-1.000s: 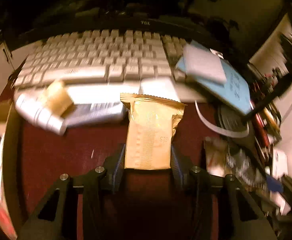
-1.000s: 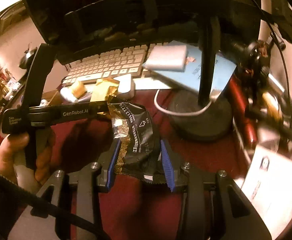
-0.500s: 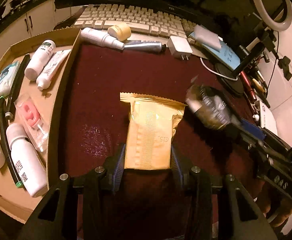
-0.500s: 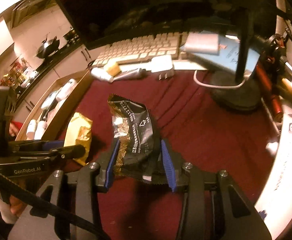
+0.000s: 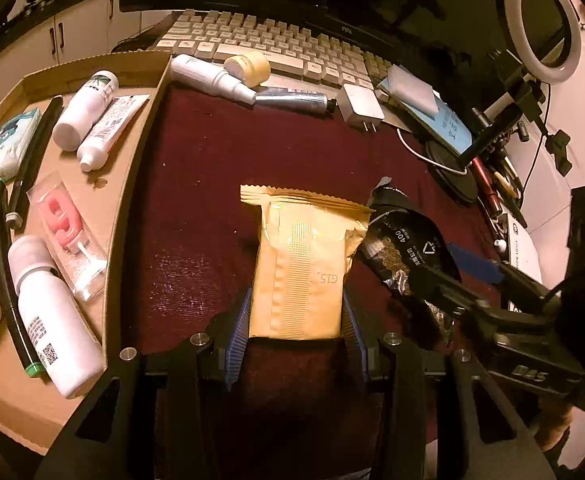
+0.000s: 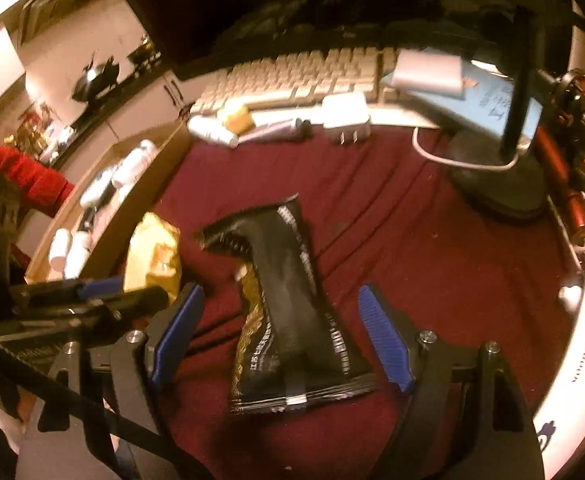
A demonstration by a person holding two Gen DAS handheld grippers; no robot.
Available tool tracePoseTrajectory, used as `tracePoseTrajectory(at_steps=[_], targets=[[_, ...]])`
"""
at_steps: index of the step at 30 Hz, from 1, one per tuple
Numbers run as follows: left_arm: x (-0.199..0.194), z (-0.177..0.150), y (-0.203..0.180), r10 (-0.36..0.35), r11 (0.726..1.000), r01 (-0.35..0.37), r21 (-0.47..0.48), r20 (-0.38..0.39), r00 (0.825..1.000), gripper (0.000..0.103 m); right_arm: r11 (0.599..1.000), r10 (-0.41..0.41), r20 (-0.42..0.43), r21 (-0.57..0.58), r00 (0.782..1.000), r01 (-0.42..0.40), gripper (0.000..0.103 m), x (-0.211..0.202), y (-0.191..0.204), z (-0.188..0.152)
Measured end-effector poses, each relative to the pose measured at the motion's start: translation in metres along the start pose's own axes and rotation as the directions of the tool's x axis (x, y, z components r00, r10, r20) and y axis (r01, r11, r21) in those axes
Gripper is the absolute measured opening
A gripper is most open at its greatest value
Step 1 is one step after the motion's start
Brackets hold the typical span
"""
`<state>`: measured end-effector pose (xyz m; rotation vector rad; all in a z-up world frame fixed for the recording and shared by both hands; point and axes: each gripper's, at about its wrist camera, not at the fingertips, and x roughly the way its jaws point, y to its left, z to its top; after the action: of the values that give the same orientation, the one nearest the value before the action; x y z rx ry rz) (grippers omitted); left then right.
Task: Organize objects
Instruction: 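Carry the tan packet in the left gripper while the right gripper carries the black bag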
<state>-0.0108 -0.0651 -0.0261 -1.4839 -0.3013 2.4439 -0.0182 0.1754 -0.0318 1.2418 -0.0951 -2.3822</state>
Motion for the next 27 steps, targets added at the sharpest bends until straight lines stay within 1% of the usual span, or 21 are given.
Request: tracePoseTrajectory(at_steps=[1, 2, 4, 6, 7, 10, 14, 16, 22, 27], targets=[[0.0, -0.001, -0.001, 0.0, 1.0, 0.0, 0.002, 0.005, 1.0, 0.038, 1.0, -0.005, -0.004, -0.003, 1.0, 0.005, 0.07, 0.003, 0.001, -0.001], [0.0, -0.002, -0.001, -0.001, 1.0, 0.001, 0.007, 0.01, 1.0, 0.038, 1.0, -0.008, -0.007, -0.002, 1.0, 0.008, 0.064, 0.006, 0.001, -0.001], [-0.002, -0.005, -0.001, -0.007, 1.0, 0.007, 0.01, 0.019, 1.0, 0.038, 1.0, -0.028, -0.014, 0.009, 1.0, 0.028, 0.044, 0.011, 0.0, -0.003], [-0.005, -0.007, 0.001, -0.022, 1.0, 0.022, -0.003, 0.027, 0.999, 0.038, 0.999, -0.035, -0.004, 0.013, 0.999, 0.035, 0.039, 0.012, 0.001, -0.004], [-0.007, -0.008, 0.002, -0.028, 1.0, 0.029, -0.01, 0.035, 0.999, 0.038, 0.999, -0.031, -0.002, 0.019, 1.0, 0.031, 0.034, 0.011, 0.001, -0.004], [-0.018, -0.012, 0.006, -0.041, 0.999, 0.043, -0.026, 0.067, 0.997, 0.038, 0.999, -0.033, 0.021, 0.016, 0.999, 0.033, 0.026, 0.004, 0.005, -0.004], [-0.046, -0.018, 0.01, -0.066, 0.996, 0.073, -0.048, 0.137, 0.988, 0.038, 1.0, -0.011, 0.06, 0.019, 0.998, 0.01, 0.025, -0.007, 0.013, -0.002], [-0.056, -0.019, 0.013, -0.071, 0.995, 0.081, -0.054, 0.159, 0.985, 0.038, 1.0, -0.001, 0.081, 0.009, 0.997, 0.0, 0.025, -0.014, 0.021, 0.0], [-0.086, -0.023, 0.029, -0.053, 0.994, 0.071, -0.08, 0.214, 0.975, 0.038, 0.997, 0.072, 0.128, -0.016, 0.989, -0.071, 0.025, -0.024, 0.049, 0.012], [-0.107, -0.023, 0.056, -0.029, 0.989, 0.066, -0.132, 0.262, 0.965, 0.038, 0.99, 0.143, 0.124, -0.017, 0.982, -0.142, 0.025, -0.016, 0.07, 0.026]])
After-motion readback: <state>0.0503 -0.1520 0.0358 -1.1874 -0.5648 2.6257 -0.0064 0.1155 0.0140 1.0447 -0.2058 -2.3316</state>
